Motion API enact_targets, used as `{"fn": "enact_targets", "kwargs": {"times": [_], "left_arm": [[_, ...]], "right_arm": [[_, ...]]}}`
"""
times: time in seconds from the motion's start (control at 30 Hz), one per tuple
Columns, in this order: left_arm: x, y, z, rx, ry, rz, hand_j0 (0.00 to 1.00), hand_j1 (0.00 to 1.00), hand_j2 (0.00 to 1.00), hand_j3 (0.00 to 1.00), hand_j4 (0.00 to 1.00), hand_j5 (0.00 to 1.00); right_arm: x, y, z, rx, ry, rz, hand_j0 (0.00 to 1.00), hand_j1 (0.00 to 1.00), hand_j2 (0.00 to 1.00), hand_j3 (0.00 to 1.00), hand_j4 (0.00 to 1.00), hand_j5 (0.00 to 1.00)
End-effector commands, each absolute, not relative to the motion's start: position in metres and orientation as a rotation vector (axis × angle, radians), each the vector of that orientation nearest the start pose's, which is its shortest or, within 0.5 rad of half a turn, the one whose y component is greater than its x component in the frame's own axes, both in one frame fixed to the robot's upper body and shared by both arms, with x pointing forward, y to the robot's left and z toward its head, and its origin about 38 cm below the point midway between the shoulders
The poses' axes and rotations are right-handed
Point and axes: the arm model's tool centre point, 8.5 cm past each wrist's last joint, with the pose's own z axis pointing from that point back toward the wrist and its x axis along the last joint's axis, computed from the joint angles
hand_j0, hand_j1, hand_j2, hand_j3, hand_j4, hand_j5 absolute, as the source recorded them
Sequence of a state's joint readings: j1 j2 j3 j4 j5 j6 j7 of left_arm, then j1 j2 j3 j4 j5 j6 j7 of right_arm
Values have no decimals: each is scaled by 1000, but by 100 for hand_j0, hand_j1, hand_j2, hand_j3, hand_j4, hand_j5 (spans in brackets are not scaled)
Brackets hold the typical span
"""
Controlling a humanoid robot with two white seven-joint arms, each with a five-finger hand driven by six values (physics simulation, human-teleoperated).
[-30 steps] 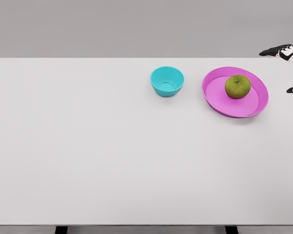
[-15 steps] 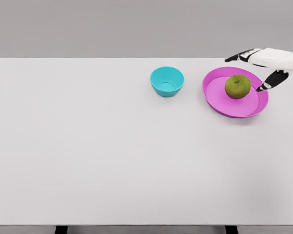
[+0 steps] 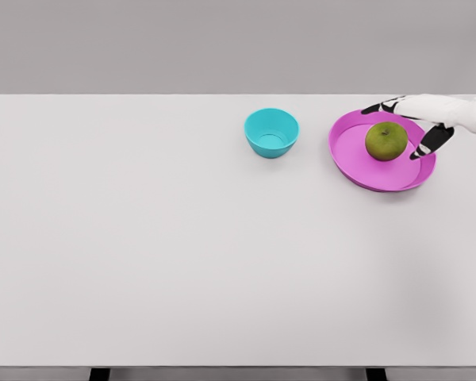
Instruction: Put the apple from the pink plate into the blue bowl with your right arm
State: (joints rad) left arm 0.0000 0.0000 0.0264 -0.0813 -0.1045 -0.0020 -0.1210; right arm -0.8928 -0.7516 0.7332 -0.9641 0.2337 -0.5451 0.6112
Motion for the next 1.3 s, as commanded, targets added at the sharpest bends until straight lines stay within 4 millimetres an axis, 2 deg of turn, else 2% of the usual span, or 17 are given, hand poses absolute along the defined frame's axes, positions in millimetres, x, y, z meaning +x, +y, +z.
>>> {"fn": "enact_targets", "kwargs": {"times": [0.0,0.17,0.33,0.5,0.53,0.63,1.1,1.13,1.2,1.27], "left_arm": [[28,262,-263,-29,-76,-87,100,100,100,100,100,100],[28,262,-263,-29,-74,-86,100,100,100,100,100,100],[28,262,-263,-29,-74,-86,100,100,100,100,100,100],[28,262,-263,-29,-74,-86,100,100,100,100,100,100],[28,262,-263,-29,-74,-86,100,100,100,100,100,100],[28,262,-263,-29,-74,-85,100,100,100,100,100,100],[28,262,-263,-29,-74,-86,100,100,100,100,100,100],[28,262,-263,-29,-74,-86,100,100,100,100,100,100],[28,262,-263,-29,-74,-86,100,100,100,100,100,100],[28,262,-263,-29,-74,-86,100,100,100,100,100,100]], "right_arm": [[507,-379,210,-383,-1184,1762,100,100,100,100,100,100],[513,-382,204,-390,-1154,1739,100,100,100,100,100,100],[516,-384,190,-379,-1115,1725,100,100,100,100,100,100],[517,-383,191,-381,-1117,1722,100,100,100,100,100,100],[521,-380,196,-394,-1121,1729,100,100,100,100,100,100],[527,-377,196,-402,-1108,1732,100,100,100,100,100,100],[528,-372,178,-371,-1070,1728,100,100,100,100,100,100],[528,-372,178,-371,-1070,1728,98,98,98,98,98,98],[527,-372,177,-369,-1066,1732,82,82,82,82,82,82],[527,-372,177,-369,-1064,1732,72,72,72,72,72,72]]}}
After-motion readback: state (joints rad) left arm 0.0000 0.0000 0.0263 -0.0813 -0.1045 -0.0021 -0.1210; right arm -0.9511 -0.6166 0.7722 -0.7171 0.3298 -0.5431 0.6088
